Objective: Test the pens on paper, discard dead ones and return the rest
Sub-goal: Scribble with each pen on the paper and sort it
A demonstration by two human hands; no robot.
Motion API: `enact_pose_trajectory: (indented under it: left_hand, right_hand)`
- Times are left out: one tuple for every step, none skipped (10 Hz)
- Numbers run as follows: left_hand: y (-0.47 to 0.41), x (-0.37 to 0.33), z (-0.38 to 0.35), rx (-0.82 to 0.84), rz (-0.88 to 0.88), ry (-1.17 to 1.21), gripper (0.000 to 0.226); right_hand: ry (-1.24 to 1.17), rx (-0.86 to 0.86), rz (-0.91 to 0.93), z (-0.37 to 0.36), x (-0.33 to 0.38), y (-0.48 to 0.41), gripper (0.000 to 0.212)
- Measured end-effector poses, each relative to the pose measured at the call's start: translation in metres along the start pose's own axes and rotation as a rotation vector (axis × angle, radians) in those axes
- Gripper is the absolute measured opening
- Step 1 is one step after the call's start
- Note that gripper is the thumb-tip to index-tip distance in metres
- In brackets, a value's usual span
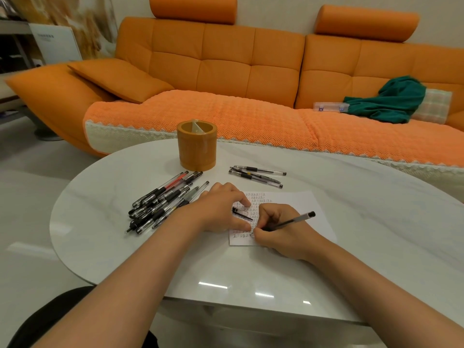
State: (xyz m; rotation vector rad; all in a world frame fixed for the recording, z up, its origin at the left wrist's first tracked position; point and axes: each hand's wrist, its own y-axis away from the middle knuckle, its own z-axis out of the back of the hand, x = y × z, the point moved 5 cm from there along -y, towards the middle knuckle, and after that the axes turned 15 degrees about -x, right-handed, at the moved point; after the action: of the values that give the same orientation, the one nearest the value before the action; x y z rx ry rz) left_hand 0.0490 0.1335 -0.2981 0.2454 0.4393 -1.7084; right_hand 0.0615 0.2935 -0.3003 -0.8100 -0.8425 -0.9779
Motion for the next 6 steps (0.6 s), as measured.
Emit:
enact_pose_trajectory:
  left_hand:
    - [-0.0001,-0.0003,-0.0002,0.003,0.001,0.000,0.059]
    - [0.0000,-0.0004,-0.0003,0.005,0.005,0.004,0.059]
    - [-0.0005,0.0003,-0.0006,0.004,0.010,0.007,0.059]
    - [-0.0001,-0.0002,-0.0006,0.006,0.008,0.008,0.059]
    - [0.0012,-0.0009,-0.0001,0.010,0.010,0.009,0.059]
    - [0.0020,-0.0007,0.0012,0.003,0.018,0.011,0.059]
  right_hand:
    - [0.003,0.023,-0.013,-0.0012,-0.0011,0.0000,0.018]
    - [-0.009,0.038,-0.030,-0.0016,-0.0021,0.0006,0.019]
    - [-0.014,0.032,-0.024,-0.0021,-0.0015,0.0010,0.019]
    - [0.002,0.033,-0.001,-0.0022,-0.0011,0.0005,0.020]
    - [0.012,0.035,0.016,-0.0022,-0.0014,0.0009,0.020]
    - [-0.018,0.013,0.009,-0.0006,-0.0015,-0.0002,0.018]
